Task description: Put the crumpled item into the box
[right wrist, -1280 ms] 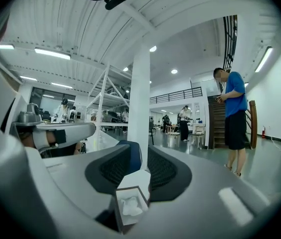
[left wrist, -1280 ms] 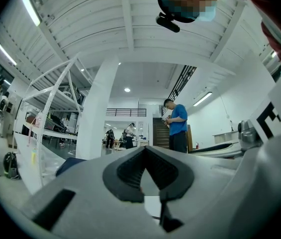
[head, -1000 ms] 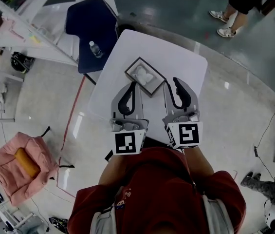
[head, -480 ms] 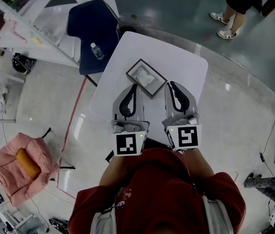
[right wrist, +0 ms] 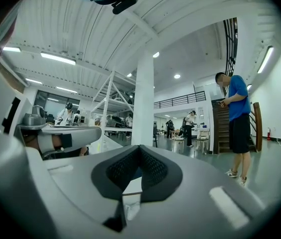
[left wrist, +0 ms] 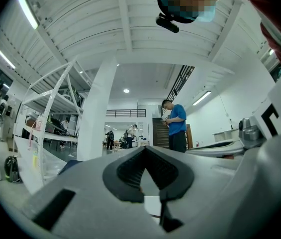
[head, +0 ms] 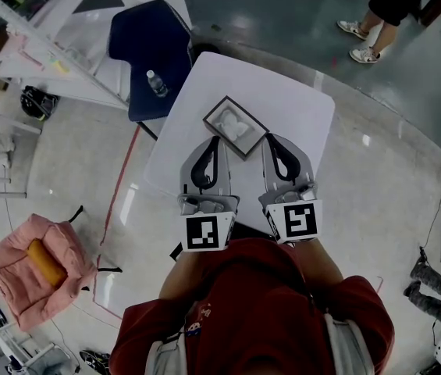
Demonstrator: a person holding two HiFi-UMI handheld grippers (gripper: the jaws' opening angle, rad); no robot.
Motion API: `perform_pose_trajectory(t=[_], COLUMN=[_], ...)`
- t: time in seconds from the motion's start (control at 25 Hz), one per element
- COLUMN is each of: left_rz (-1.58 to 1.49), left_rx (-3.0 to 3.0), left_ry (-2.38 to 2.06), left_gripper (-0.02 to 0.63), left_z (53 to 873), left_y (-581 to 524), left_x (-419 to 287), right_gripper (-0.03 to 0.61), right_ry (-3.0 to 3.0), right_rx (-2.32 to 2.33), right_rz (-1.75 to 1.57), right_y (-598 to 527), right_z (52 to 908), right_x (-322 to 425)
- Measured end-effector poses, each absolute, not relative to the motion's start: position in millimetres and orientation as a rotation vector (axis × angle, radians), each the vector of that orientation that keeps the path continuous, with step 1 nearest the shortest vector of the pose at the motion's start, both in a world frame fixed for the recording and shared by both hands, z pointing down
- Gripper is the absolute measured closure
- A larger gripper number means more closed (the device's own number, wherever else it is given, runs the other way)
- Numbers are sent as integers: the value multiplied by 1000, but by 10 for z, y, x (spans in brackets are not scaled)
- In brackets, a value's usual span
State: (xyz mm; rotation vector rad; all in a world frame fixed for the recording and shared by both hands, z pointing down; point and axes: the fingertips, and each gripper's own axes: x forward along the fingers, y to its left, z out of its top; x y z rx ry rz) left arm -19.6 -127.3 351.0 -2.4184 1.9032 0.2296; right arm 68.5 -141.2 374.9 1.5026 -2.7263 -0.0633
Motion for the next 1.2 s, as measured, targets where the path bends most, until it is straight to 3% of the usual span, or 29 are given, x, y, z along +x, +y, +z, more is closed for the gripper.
perform_pose_trajectory(t=[1.2], left_rz=[224], left_rx=[-2411], left_ry=[1910], left_gripper=[611], left_z=[3510], left_y=[-1261], left_x=[-176], right_gripper=[578], right_ry=[-2768], right_rx=[1552], right_rz=[-106], right_y=[-1406], right_z=[3727], right_x=[723])
